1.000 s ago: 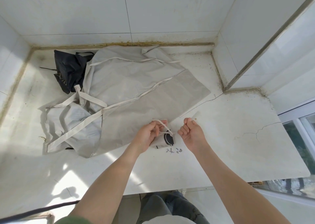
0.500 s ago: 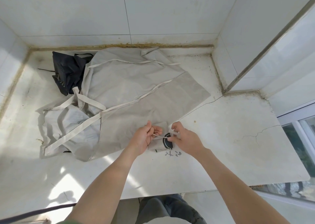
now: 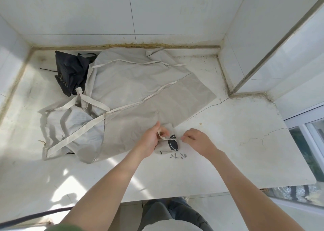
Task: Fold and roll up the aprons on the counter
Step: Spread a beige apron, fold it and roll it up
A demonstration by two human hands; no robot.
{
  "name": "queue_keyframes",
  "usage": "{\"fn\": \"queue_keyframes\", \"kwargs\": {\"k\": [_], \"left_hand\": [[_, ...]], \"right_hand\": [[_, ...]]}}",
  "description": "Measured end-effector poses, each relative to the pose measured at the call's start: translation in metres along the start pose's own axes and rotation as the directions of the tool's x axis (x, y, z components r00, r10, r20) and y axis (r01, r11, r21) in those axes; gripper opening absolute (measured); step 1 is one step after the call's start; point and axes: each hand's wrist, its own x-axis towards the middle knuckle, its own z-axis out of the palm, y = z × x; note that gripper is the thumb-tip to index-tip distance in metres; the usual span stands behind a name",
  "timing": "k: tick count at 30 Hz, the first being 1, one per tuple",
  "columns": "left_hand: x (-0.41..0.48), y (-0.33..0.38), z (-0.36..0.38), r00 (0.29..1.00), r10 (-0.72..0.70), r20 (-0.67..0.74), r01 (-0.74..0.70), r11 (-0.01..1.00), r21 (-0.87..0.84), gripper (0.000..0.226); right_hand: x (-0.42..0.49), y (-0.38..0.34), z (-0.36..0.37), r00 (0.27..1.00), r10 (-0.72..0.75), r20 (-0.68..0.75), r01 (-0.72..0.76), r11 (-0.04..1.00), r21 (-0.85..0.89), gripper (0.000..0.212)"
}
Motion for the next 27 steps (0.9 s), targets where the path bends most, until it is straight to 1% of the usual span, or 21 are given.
{"fn": "queue_keyframes", "kwargs": {"k": [3, 4, 5, 6, 9, 12, 14, 16, 17, 19, 20, 21, 22, 23, 24, 25, 26, 27], "left_hand": [[-0.004, 0.004, 0.010, 1.000, 0.024, 0.009, -0.025, 0.983, 0.181, 0.061], [-0.004, 0.006, 0.011, 0.999, 0.043, 0.019, -0.046, 0.976, 0.215, 0.054], [-0.004, 0.007, 0.011, 0.998, 0.053, 0.029, -0.058, 0.971, 0.230, 0.047], [-0.004, 0.008, 0.010, 0.998, 0.053, 0.033, -0.059, 0.972, 0.228, 0.042], [-0.003, 0.007, 0.007, 0.998, 0.059, 0.001, -0.058, 0.977, 0.207, 0.043], [-0.004, 0.008, 0.012, 0.997, 0.075, -0.001, -0.075, 0.993, 0.093, 0.025], [-0.007, 0.012, 0.019, 0.994, 0.103, 0.035, -0.104, 0.995, 0.010, 0.014], [-0.007, 0.011, 0.024, 0.991, 0.118, 0.057, -0.116, 0.993, -0.031, 0.003], [-0.008, 0.010, 0.024, 0.992, 0.120, 0.029, -0.118, 0.992, -0.040, 0.013], [-0.007, 0.007, 0.023, 0.984, 0.175, -0.035, -0.175, 0.984, -0.025, 0.043], [-0.007, 0.007, 0.021, 0.973, 0.223, -0.051, -0.223, 0.975, 0.005, 0.054], [-0.007, 0.007, 0.019, 0.959, 0.283, -0.036, -0.280, 0.957, 0.071, 0.061], [-0.005, 0.005, 0.015, 0.931, 0.365, 0.000, -0.357, 0.911, 0.206, 0.065], [-0.003, 0.004, 0.012, 0.893, 0.444, 0.080, -0.436, 0.806, 0.400, 0.067], [-0.003, 0.002, 0.010, 0.847, 0.502, 0.178, -0.498, 0.631, 0.595, 0.068], [-0.002, -0.001, 0.009, 0.808, 0.528, 0.262, -0.522, 0.435, 0.733, 0.067], [0.000, -0.004, 0.009, 0.764, 0.558, 0.323, -0.528, 0.253, 0.811, 0.067], [0.001, -0.008, 0.009, 0.708, 0.596, 0.379, -0.531, 0.096, 0.842, 0.066]], "right_hand": [[-0.002, -0.009, 0.003, 1.000, -0.013, -0.022, 0.017, 0.982, 0.189, 0.005], [-0.003, -0.013, 0.005, 0.999, -0.030, -0.023, 0.035, 0.964, 0.265, 0.004], [-0.003, -0.017, 0.007, 0.998, -0.056, -0.013, 0.057, 0.946, 0.319, 0.008], [-0.003, -0.019, 0.010, 0.997, -0.081, 0.004, 0.075, 0.935, 0.347, 0.011], [-0.002, -0.023, 0.017, 0.994, -0.092, 0.058, 0.065, 0.931, 0.360, 0.009], [-0.002, -0.020, 0.026, 0.997, -0.046, 0.068, 0.016, 0.919, 0.393, 0.009], [-0.003, -0.020, 0.029, 0.998, -0.047, 0.039, 0.026, 0.905, 0.424, 0.010], [-0.003, -0.018, 0.031, 0.999, -0.043, -0.006, 0.041, 0.895, 0.444, 0.012], [-0.003, -0.017, 0.031, 0.999, -0.036, -0.022, 0.041, 0.898, 0.439, 0.014], [-0.005, -0.018, 0.030, 0.999, -0.029, -0.030, 0.039, 0.908, 0.417, 0.020], [-0.006, -0.017, 0.029, 0.999, -0.029, -0.025, 0.037, 0.904, 0.426, 0.020], [-0.006, -0.016, 0.029, 0.999, -0.036, -0.014, 0.039, 0.893, 0.449, 0.018], [-0.006, -0.015, 0.028, 0.999, -0.039, -0.007, 0.038, 0.879, 0.475, 0.015], [-0.007, -0.015, 0.028, 0.999, -0.049, -0.005, 0.045, 0.865, 0.499, 0.013], [-0.007, -0.014, 0.028, 0.999, -0.050, -0.001, 0.043, 0.852, 0.522, 0.013], [-0.007, -0.013, 0.028, 0.999, -0.044, 0.003, 0.035, 0.841, 0.539, 0.014], [-0.006, -0.012, 0.029, 0.999, -0.038, 0.007, 0.028, 0.834, 0.550, 0.015], [-0.005, -0.012, 0.028, 0.999, -0.035, 0.014, 0.022, 0.837, 0.547, 0.016]]}}
